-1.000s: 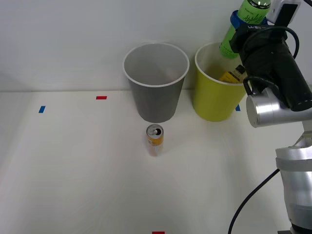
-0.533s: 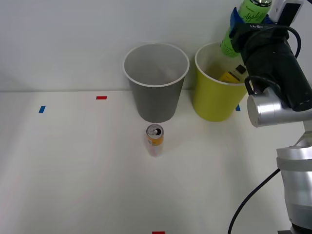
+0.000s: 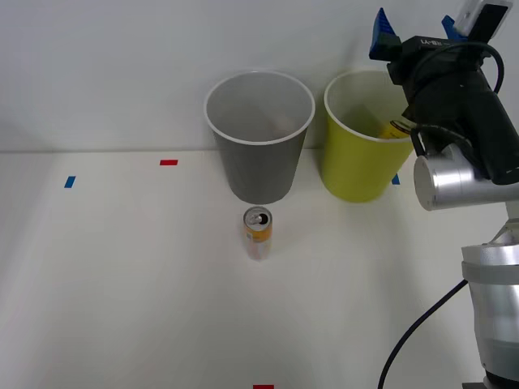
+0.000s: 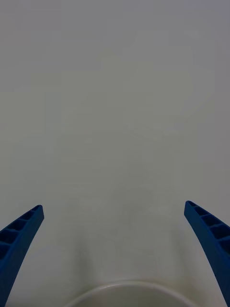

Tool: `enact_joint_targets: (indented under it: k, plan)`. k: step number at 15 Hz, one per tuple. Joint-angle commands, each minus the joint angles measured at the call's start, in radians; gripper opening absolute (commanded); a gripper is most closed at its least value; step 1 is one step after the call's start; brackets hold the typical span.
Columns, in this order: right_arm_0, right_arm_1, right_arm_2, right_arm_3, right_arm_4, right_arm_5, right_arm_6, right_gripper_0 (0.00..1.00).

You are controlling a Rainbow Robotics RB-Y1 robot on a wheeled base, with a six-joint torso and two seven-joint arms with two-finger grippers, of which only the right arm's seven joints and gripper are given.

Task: Put cans in the gray bin, plastic bottles in the light green bin

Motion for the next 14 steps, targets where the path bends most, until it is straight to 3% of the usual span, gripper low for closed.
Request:
enact_joint_targets:
  k: [1, 14]
  plan:
    - [0.002, 0.000, -0.001, -0.001, -0.011, -0.007, -0.002, 1.00]
    - [0.013, 0.000, -0.009, -0.001, -0.040, -0.046, -0.003, 1.00]
